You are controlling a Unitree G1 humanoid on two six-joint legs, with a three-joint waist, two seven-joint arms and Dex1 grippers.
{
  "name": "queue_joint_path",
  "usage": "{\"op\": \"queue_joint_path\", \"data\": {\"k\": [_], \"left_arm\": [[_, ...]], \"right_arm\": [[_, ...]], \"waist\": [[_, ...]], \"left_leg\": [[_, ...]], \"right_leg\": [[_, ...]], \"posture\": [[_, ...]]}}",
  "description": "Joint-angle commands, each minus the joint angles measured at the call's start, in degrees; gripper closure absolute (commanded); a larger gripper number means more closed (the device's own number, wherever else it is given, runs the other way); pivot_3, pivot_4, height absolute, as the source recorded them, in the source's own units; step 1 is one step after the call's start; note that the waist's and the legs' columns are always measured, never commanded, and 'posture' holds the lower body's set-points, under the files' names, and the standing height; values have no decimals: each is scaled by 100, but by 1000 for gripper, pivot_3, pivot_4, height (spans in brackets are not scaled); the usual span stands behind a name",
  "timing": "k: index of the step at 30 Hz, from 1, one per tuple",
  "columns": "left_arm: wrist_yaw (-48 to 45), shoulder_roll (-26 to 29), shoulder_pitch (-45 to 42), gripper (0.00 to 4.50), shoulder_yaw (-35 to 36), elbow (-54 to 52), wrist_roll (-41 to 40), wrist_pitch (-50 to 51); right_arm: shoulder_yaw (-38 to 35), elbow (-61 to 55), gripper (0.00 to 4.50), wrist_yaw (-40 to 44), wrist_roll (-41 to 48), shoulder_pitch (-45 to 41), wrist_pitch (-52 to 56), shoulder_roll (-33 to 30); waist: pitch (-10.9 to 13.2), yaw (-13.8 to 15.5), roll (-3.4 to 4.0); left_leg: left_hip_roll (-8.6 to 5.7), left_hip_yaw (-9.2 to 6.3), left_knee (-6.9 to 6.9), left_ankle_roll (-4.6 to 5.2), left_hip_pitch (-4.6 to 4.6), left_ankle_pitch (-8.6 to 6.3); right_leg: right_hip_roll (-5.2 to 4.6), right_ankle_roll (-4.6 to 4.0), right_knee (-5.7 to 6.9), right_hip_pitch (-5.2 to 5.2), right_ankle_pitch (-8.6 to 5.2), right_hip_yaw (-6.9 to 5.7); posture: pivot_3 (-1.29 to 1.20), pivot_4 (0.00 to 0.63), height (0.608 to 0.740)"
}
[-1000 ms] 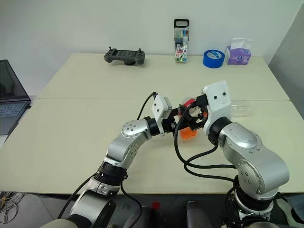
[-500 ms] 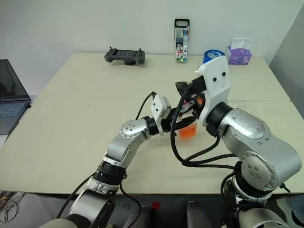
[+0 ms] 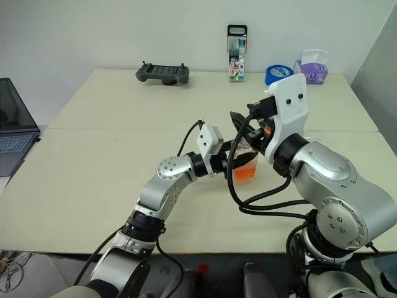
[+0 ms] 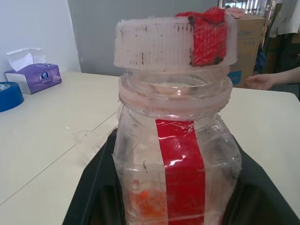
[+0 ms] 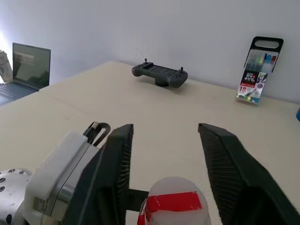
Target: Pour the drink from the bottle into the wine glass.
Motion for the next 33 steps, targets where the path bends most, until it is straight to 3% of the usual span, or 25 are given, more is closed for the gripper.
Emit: {"op": "queue_joint_path", "data": {"k": [1, 2, 3, 19, 22, 27, 33], "left_arm": [[6, -28, -161, 2679, 81, -191, -17, -154], [8, -27, -150, 2679, 78, -207, -18, -148], [9, -26, -143, 2679, 76, -219, -19, -143], [56, -37, -92, 2679, 70, -283, -12, -112], [79, -40, -105, 2679, 74, -266, 0, -114], [93, -29, -105, 2679, 84, -281, -2, -106], [121, -36, -105, 2680, 83, -276, -1, -109]], "right_arm": [[-22, -164, 817, -42, -5, 91, 191, 16], [32, -172, 464, -25, -6, 134, 225, -36], [47, -173, 437, -22, -12, 155, 252, -39], [130, 177, 437, -72, -275, 500, -49, -45], [154, 242, 1030, -83, -299, 521, -165, -77], [191, 282, 2667, -102, -319, 549, -259, -131], [197, 285, 2679, -26, -264, 502, -314, -308]], "waist": [[0, 1, 0], [0, 0, 0], [0, 1, 0], [0, -1, 0], [0, -1, 0], [0, -1, 0], [0, -1, 0]], "left_leg": [[0, 0, 0, 0, 0, 0], [0, 0, 0, 0, 0, 0], [0, 0, 0, 0, 0, 0], [0, 2, 0, 0, 0, 0], [0, 3, 0, 0, 0, 0], [0, 3, 0, 0, -1, 0], [0, 3, 0, 0, 0, 0]], "right_leg": [[0, 0, 0, 0, 0, -1], [0, 0, 0, 0, 0, -1], [0, 0, 0, 0, 0, -1], [1, 1, -1, 0, 0, -1], [1, 1, 0, 0, 0, 0], [1, 1, -1, 0, -1, -2], [1, 1, -1, 0, -1, -1]], "posture": [[0, 150, 740], [0, 150, 740], [0, 150, 740], [0, 150, 740], [0, 150, 740], [0, 150, 740], [0, 150, 740]]}}
